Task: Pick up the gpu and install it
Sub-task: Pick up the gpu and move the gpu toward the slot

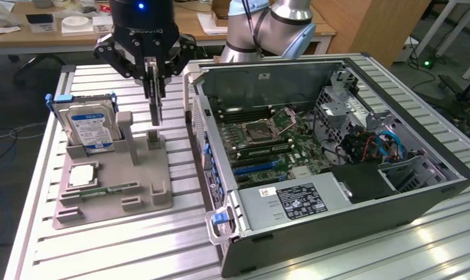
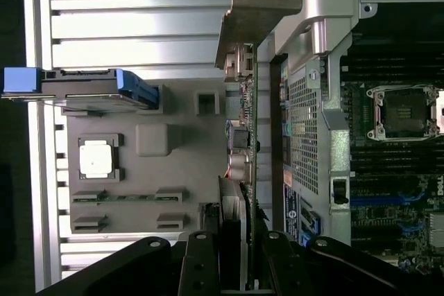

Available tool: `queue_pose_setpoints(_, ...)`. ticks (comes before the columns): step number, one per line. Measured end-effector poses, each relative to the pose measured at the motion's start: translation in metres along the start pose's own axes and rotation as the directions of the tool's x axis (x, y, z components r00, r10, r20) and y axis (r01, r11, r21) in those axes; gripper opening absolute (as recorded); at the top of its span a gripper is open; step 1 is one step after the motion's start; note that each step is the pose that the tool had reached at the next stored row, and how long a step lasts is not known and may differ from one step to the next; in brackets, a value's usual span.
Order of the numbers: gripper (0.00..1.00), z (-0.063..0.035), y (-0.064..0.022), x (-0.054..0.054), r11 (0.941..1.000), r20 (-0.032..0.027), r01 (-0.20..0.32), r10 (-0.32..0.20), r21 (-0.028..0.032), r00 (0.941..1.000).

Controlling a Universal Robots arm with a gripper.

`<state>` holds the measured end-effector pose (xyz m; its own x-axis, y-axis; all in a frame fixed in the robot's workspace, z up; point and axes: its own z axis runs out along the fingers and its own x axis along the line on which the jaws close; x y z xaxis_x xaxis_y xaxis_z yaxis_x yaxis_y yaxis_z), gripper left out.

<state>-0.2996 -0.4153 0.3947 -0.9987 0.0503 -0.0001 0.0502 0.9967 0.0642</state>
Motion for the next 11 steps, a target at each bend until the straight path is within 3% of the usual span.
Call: queue_pose_setpoints(11, 0.27, 0.0001, 0.0008, -0.016, 1.0, 0.0001, 0.0, 0.0, -0.0001, 1.0)
